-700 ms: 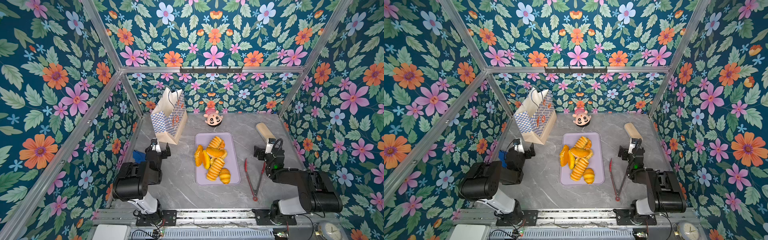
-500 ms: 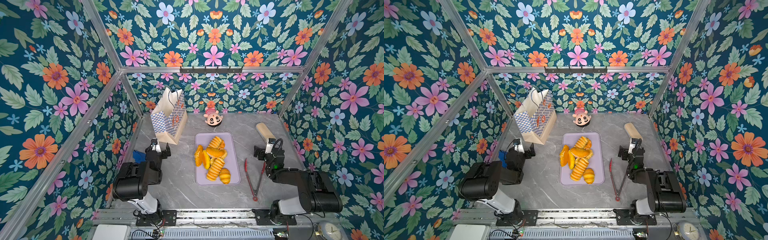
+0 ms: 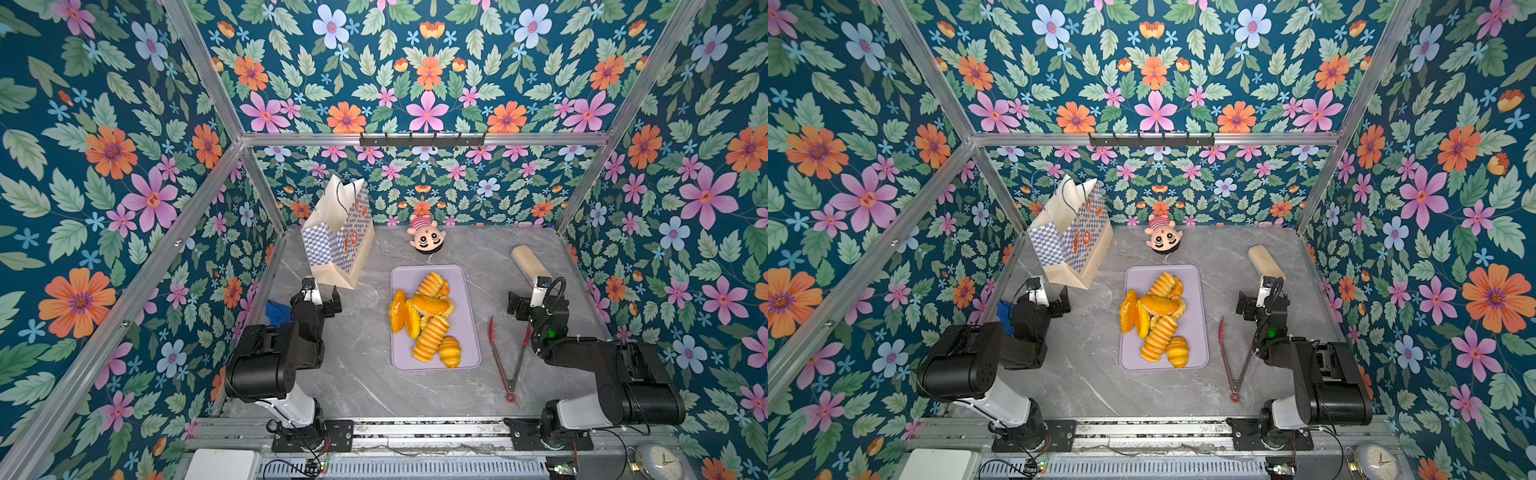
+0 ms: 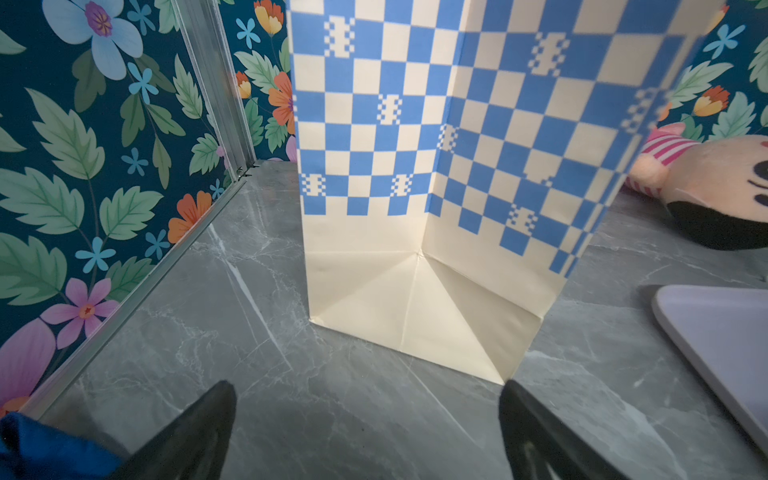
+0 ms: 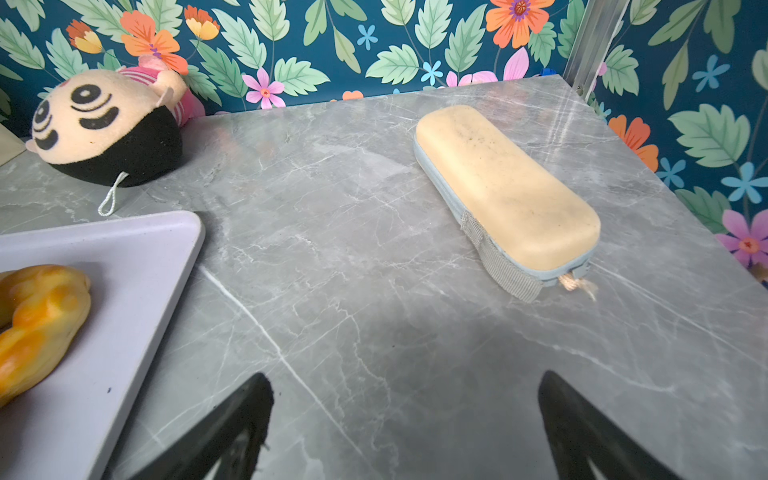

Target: Place the fake bread into the paper bag

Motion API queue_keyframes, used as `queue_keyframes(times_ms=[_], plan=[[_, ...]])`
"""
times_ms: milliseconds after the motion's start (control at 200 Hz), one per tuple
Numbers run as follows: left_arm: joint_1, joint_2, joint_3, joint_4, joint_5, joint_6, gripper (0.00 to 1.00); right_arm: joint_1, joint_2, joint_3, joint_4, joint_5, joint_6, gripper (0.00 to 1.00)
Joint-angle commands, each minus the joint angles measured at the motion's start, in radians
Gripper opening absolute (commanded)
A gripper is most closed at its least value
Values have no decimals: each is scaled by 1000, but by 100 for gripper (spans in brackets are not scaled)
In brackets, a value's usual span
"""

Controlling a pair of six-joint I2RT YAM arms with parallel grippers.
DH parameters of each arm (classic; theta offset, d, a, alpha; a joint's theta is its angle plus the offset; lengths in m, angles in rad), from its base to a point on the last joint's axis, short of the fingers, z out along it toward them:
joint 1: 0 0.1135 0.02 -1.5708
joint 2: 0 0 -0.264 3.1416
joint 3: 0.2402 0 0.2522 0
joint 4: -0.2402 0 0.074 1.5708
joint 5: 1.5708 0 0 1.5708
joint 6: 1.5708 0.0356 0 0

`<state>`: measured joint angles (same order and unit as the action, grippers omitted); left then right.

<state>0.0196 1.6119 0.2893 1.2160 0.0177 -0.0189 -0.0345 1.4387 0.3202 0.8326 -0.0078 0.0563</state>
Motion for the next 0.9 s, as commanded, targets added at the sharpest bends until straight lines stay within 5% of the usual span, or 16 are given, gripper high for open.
queue_keyframes(times_ms=[0,770,895], plan=[[0,-1,0,20,-7,9,100,1,0,-1,31,-3,-4,99],[0,-10,-3,22,-9,4,100,2,-2,1,30,4,0,99],[0,-71,3,-39,-24,0,100,1,-79,66,-149,43,17,99]])
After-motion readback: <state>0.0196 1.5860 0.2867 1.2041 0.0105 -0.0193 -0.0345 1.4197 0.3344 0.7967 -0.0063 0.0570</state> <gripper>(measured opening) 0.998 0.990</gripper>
